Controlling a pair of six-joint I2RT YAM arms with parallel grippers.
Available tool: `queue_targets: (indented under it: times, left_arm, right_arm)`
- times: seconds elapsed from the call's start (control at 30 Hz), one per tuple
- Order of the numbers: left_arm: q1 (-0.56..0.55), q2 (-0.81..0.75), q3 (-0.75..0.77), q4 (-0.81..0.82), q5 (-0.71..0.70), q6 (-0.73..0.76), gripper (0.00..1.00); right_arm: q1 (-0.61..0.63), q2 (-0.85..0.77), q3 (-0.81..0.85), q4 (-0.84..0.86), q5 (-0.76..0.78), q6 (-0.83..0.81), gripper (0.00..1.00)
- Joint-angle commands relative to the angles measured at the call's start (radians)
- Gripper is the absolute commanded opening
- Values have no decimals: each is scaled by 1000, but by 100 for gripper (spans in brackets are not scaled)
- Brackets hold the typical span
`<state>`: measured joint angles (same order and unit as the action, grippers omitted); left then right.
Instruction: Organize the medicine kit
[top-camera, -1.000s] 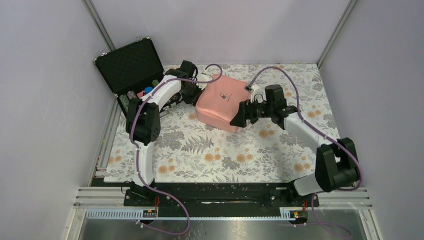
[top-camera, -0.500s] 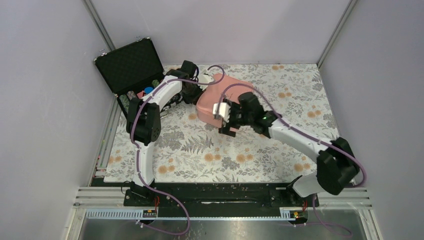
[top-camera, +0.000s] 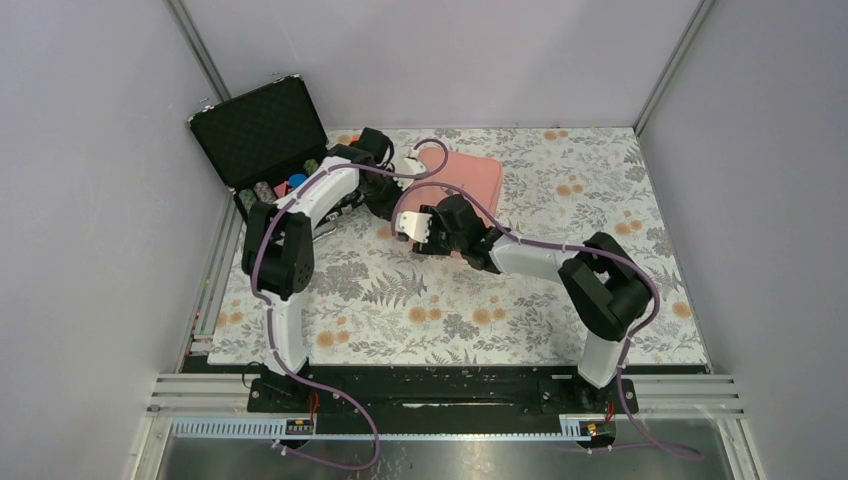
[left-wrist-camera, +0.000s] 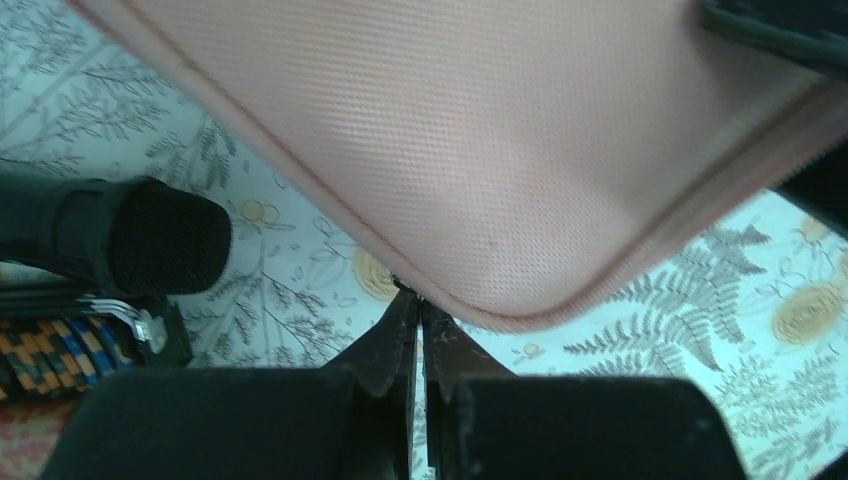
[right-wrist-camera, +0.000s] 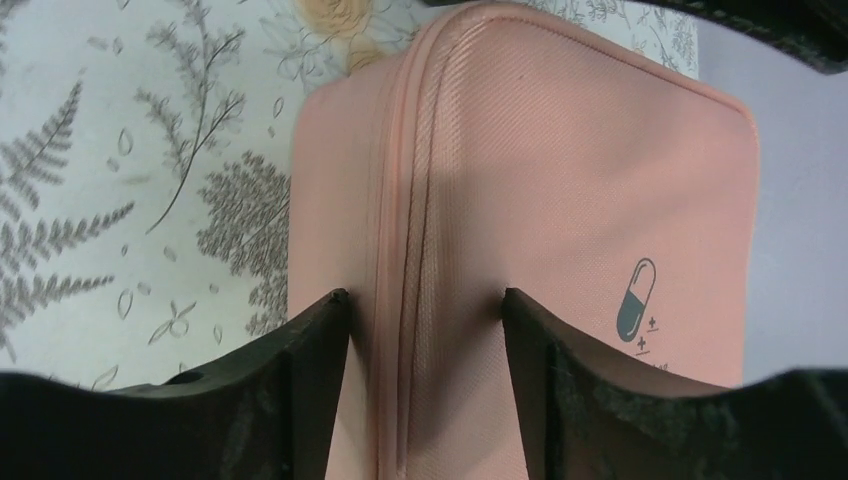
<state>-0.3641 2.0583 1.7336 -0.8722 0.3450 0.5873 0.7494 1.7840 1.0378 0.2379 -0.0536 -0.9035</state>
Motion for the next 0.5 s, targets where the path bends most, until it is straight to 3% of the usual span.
queue_targets:
  times: [0.0,0.23,0.37,0.47]
  left_arm:
    - [-13,-121,-89,-138,137,6,0]
    - [-14,-214,-223,-205,420,-43,0]
    - [-15,-149,-196,-177,567,-130,0]
    - [-22,-99,-144,-122,579,-195,0]
  right_arm:
    - [0,67,126,147,160,94,61]
    - [1,121,182,81,142,155,57]
    - [7,127,186,57,122,176,56]
    - [12,107,160,50,107,176,56]
